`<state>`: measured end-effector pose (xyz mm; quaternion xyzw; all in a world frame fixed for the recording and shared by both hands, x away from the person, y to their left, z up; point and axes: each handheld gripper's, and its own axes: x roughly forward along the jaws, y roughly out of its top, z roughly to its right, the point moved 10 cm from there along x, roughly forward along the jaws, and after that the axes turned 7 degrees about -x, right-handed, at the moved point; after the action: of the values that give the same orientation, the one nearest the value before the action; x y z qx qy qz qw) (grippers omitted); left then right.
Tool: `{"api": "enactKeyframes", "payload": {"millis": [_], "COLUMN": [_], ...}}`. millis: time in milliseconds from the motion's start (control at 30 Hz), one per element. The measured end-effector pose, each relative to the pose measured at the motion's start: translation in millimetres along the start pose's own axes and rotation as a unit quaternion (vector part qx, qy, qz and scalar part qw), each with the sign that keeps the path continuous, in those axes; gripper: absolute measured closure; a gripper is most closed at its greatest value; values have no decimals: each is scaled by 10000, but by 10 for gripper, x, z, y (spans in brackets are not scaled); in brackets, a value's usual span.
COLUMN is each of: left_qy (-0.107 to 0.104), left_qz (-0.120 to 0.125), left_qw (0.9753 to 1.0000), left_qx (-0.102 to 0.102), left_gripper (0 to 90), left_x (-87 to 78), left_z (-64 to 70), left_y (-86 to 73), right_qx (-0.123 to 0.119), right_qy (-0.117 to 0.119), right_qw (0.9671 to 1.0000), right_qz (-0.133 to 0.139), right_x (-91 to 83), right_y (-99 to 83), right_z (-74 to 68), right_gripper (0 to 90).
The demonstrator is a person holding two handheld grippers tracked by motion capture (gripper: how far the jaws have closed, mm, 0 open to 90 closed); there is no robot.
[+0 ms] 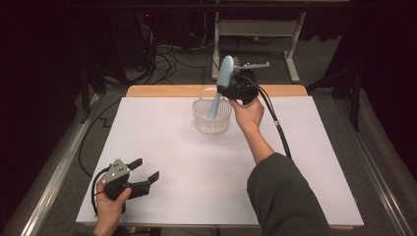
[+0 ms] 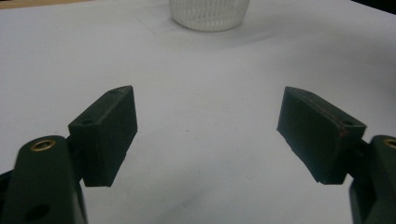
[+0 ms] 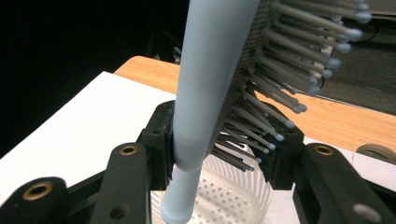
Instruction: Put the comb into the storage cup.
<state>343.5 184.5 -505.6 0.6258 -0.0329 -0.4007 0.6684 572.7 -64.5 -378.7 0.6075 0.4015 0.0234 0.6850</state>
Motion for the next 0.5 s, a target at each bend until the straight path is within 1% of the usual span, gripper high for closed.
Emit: {"api": "enactKeyframes", "payload": {"millis": [500], "left_qy": [-17], "left_qz": [0], "left_qw": [10000], "left_qx": [11], "left_gripper": [210], "left_x": [3], "left_z": [13], "left_y": [-1], "right_qx": [-35], "right_qy": [-95], "right_qw": [9999], "right_qz": [-105], "right_x": [140], "right_y": [-92], "right_z": [-46], "right_gripper": [541]}}
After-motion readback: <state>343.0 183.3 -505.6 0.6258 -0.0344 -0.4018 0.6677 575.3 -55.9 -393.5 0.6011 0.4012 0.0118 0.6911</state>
